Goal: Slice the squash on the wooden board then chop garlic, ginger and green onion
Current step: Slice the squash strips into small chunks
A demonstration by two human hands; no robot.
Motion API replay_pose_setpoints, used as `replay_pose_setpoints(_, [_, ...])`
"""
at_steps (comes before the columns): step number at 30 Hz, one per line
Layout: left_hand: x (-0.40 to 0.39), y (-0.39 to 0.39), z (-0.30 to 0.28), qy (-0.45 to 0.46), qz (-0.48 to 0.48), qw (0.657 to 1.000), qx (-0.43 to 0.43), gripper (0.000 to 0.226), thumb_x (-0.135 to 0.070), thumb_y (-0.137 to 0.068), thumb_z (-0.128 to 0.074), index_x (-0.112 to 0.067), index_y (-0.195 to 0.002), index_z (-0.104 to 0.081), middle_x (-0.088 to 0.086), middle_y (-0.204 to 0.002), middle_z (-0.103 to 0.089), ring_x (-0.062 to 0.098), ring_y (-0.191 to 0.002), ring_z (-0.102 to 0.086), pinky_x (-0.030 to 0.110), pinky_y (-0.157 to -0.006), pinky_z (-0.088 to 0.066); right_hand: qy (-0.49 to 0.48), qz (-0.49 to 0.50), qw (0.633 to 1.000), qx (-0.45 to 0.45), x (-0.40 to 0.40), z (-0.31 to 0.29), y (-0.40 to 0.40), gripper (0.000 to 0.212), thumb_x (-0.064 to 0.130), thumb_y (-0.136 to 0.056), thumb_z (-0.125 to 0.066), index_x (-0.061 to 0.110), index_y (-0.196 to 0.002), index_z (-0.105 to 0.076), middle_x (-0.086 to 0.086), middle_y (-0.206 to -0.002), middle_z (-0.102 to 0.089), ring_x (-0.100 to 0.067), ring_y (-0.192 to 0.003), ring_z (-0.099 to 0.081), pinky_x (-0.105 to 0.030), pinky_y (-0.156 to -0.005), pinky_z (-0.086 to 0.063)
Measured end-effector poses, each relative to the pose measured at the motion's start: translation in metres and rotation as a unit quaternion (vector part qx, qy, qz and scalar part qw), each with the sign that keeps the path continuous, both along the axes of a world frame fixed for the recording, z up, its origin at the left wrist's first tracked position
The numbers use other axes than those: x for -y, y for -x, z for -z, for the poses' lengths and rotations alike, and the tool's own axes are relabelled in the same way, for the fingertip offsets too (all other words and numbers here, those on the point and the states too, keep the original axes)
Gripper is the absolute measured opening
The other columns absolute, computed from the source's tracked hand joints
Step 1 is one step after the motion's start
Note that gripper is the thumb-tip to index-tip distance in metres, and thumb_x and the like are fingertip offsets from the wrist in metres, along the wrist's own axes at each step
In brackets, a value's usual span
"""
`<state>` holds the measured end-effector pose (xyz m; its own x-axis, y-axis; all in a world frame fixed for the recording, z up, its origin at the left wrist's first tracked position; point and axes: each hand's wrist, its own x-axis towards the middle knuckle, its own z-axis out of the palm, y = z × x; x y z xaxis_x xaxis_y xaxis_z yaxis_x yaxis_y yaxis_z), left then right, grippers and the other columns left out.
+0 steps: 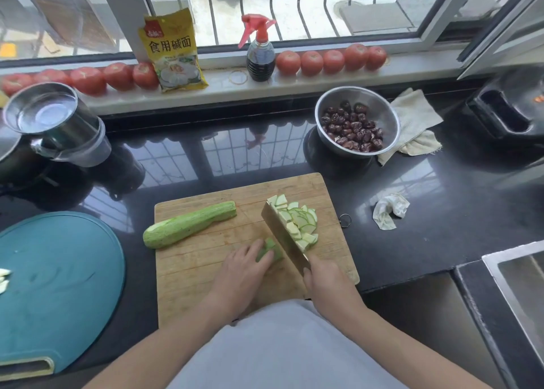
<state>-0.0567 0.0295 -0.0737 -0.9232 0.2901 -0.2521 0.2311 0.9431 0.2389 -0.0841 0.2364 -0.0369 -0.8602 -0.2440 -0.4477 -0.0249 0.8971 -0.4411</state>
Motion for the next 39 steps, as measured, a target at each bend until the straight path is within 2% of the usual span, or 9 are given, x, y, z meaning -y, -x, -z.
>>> replay_pose_setpoints(9, [0.005, 0.003, 0.001, -0.023, 0.015, 0.999, -0.018, 0.058, 0.002, -0.070, -0.073, -0.016, -0.125, -0.065, 0.007, -0.122, -0.063, 0.029, -0.094, -0.063, 0.039, -0.066, -0.056, -0.053, -0.058, 0.997, -0.001, 0.001, 0.004, -0.006, 0.014, 0.022, -0.099, -0.038, 0.022, -0.085, -0.036, 0.003, -0.076, -0.042, -0.029, -0.071, -0.044, -0.039, -0.061, -0.031])
replay_pose_setpoints(13, [0.005, 0.004, -0.004, 0.004, 0.048, 0.998, -0.048, 0.058, 0.000, -0.064, -0.079, -0.013, -0.120, -0.071, 0.003, -0.126, -0.066, 0.025, -0.080, -0.063, 0.034, -0.055, -0.054, -0.027, -0.018, 0.999, -0.007, -0.003, -0.005, -0.004, 0.019, 0.021, -0.098, -0.039, 0.018, -0.079, -0.039, -0.001, -0.072, -0.053, -0.032, -0.069, -0.052, -0.043, -0.060, -0.041])
replay_pose_setpoints(19, [0.004, 0.004, -0.012, 0.075, 0.112, 0.990, -0.045, 0.050, -0.003, -0.063, -0.076, -0.013, -0.112, -0.075, 0.000, -0.128, -0.066, 0.021, -0.075, -0.060, 0.031, -0.049, -0.049, -0.059, -0.070, 0.995, -0.044, -0.002, -0.012, -0.012, 0.017, 0.023, -0.099, -0.039, 0.021, -0.083, -0.036, 0.003, -0.073, -0.048, -0.029, -0.070, -0.053, -0.038, -0.058, -0.030])
replay_pose_setpoints(21, [0.002, 0.006, -0.016, 0.088, 0.116, 0.989, -0.027, 0.052, -0.002, -0.069, -0.071, -0.012, -0.120, -0.071, 0.000, -0.133, -0.062, 0.021, -0.078, -0.060, 0.031, -0.053, -0.049, -0.071, -0.074, 0.994, -0.044, 0.000, -0.011, -0.013, 0.016, 0.022, -0.098, -0.039, 0.021, -0.084, -0.035, 0.003, -0.076, -0.047, -0.029, -0.074, -0.054, -0.039, -0.059, -0.029])
replay_pose_setpoints(24, [0.001, 0.006, -0.013, 0.079, 0.107, 0.991, -0.001, 0.064, 0.002, -0.083, -0.056, -0.007, -0.145, -0.049, 0.003, -0.150, -0.045, 0.025, -0.095, -0.057, 0.034, -0.062, -0.046, -0.081, -0.072, 0.993, -0.034, 0.003, -0.009, -0.014, 0.013, 0.023, -0.098, -0.039, 0.022, -0.085, -0.034, 0.002, -0.081, -0.048, -0.030, -0.078, -0.054, -0.039, -0.058, -0.029])
replay_pose_setpoints(27, [0.001, 0.006, -0.014, 0.077, 0.088, 0.993, -0.011, 0.067, 0.001, -0.081, -0.057, -0.008, -0.147, -0.049, 0.002, -0.151, -0.046, 0.024, -0.096, -0.057, 0.033, -0.061, -0.048, -0.094, -0.082, 0.992, -0.034, 0.003, -0.008, -0.016, 0.011, 0.022, -0.097, -0.038, 0.022, -0.087, -0.034, 0.002, -0.082, -0.047, -0.030, -0.077, -0.054, -0.039, -0.058, -0.031])
replay_pose_setpoints(30, [0.001, 0.005, -0.010, 0.062, 0.084, 0.995, 0.005, 0.071, 0.003, -0.085, -0.051, -0.008, -0.154, -0.036, 0.002, -0.158, -0.034, 0.027, -0.106, -0.054, 0.034, -0.065, -0.043, -0.127, -0.101, 0.986, -0.045, 0.000, -0.008, -0.018, 0.012, 0.017, -0.094, -0.036, 0.024, -0.086, -0.030, 0.005, -0.077, -0.040, -0.027, -0.068, -0.043, -0.036, -0.057, -0.026])
replay_pose_setpoints(34, [0.001, 0.005, -0.009, 0.068, 0.080, 0.994, -0.022, 0.072, 0.001, -0.080, -0.059, -0.010, -0.150, -0.045, 0.000, -0.156, -0.041, 0.024, -0.100, -0.058, 0.032, -0.059, -0.043, -0.129, -0.097, 0.986, -0.038, -0.007, -0.004, -0.024, 0.019, 0.014, -0.091, -0.038, 0.026, -0.084, -0.026, 0.009, -0.072, -0.029, -0.024, -0.065, -0.041, -0.033, -0.054, -0.026])
replay_pose_setpoints(39, [0.002, 0.005, -0.014, 0.056, 0.104, 0.991, -0.061, 0.062, -0.003, -0.057, -0.082, -0.012, -0.118, -0.073, -0.001, -0.126, -0.067, 0.020, -0.075, -0.062, 0.027, -0.044, -0.046, -0.117, -0.089, 0.989, -0.014, 0.013, 0.012, -0.009, 0.008, 0.014, -0.094, -0.038, 0.020, -0.091, -0.041, -0.001, -0.086, -0.054, -0.029, -0.080, -0.058, -0.036, -0.060, -0.032])
